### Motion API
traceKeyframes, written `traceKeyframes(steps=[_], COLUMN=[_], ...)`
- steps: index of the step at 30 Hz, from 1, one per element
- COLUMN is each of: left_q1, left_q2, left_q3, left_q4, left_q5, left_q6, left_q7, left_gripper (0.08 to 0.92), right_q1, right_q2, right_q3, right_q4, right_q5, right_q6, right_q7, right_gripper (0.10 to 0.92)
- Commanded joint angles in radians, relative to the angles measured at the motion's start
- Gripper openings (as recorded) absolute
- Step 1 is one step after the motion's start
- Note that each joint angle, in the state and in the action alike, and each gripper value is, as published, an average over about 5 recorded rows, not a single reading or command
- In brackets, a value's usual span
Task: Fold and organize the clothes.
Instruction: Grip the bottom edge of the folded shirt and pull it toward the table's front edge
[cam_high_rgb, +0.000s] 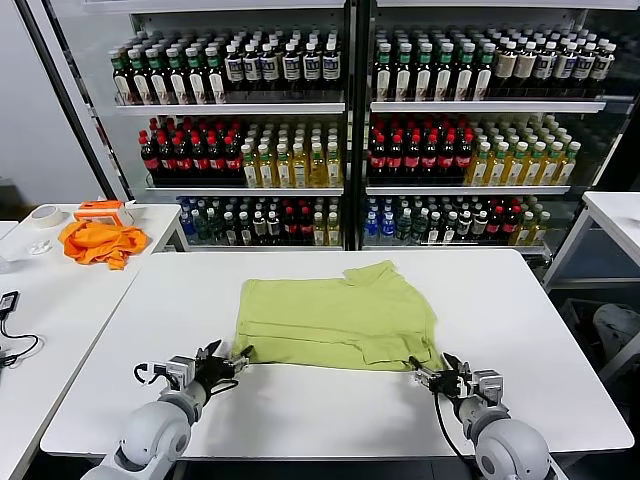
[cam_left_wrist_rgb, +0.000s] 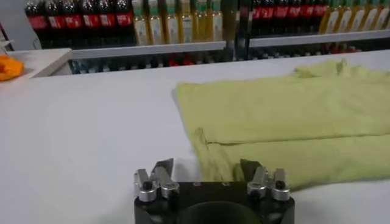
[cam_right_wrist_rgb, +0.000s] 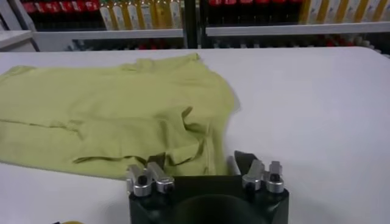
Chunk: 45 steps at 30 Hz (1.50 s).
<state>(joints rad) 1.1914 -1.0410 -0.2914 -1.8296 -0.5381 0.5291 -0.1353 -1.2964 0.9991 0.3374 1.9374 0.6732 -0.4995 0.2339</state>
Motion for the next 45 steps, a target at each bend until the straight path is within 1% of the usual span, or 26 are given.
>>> traceKeyframes(steps=[1, 8, 13, 16, 18, 20, 26, 30, 38, 41, 43, 45], left_q1=[0.042, 0.039, 0.039, 0.071, 0.113, 0.166, 0.301, 0.359, 0.431, 0.450, 0.459, 0.461], left_q2=[-0.020, -0.032, -0.033, -0.022, -0.006, 0.015, 0.077, 0.103, 0.125, 0.126, 0.125, 0.126], left_q3=[0.004, 0.014, 0.010, 0.000, -0.012, -0.031, -0.104, -0.133, -0.156, -0.149, -0.149, -0.158], left_q4=[-0.028, -0.021, -0.037, -0.077, -0.119, -0.165, -0.265, -0.303, -0.342, -0.364, -0.383, -0.404], left_q5=[0.052, 0.058, 0.043, 0.021, 0.010, 0.007, -0.031, -0.033, 0.006, 0.039, 0.055, 0.059], left_q6=[0.048, 0.047, 0.027, 0.011, 0.011, 0.010, 0.012, 0.013, 0.046, 0.049, 0.049, 0.049], left_q7=[-0.002, -0.002, -0.008, -0.016, -0.019, -0.019, -0.018, -0.017, -0.028, -0.030, -0.031, -0.035], left_gripper=[0.588, 0.380, 0.241, 0.155, 0.108, 0.086, 0.083, 0.083, 0.083, 0.084, 0.103, 0.148], right_q1=[-0.019, -0.018, -0.025, -0.068, -0.120, -0.190, -0.374, -0.449, -0.489, -0.494, -0.499, -0.502], right_q2=[0.001, 0.004, -0.003, -0.023, -0.041, -0.059, -0.085, -0.090, -0.072, -0.065, -0.064, -0.068], right_q3=[0.003, 0.005, 0.009, 0.022, 0.039, 0.066, 0.137, 0.149, 0.147, 0.144, 0.149, 0.165], right_q4=[-0.002, -0.002, 0.025, 0.077, 0.121, 0.171, 0.292, 0.347, 0.357, 0.365, 0.378, 0.402], right_q5=[0.007, 0.010, 0.010, 0.007, 0.003, -0.003, -0.037, -0.060, -0.109, -0.118, -0.118, -0.118], right_q6=[0.011, 0.024, 0.026, 0.017, 0.008, 0.000, -0.004, -0.007, -0.004, -0.006, -0.011, -0.027], right_q7=[-0.001, -0.004, -0.003, -0.001, 0.001, 0.003, 0.007, 0.015, 0.033, 0.035, 0.038, 0.045], right_gripper=[0.504, 0.322, 0.176, 0.130, 0.128, 0.128, 0.128, 0.128, 0.132, 0.177, 0.232, 0.293])
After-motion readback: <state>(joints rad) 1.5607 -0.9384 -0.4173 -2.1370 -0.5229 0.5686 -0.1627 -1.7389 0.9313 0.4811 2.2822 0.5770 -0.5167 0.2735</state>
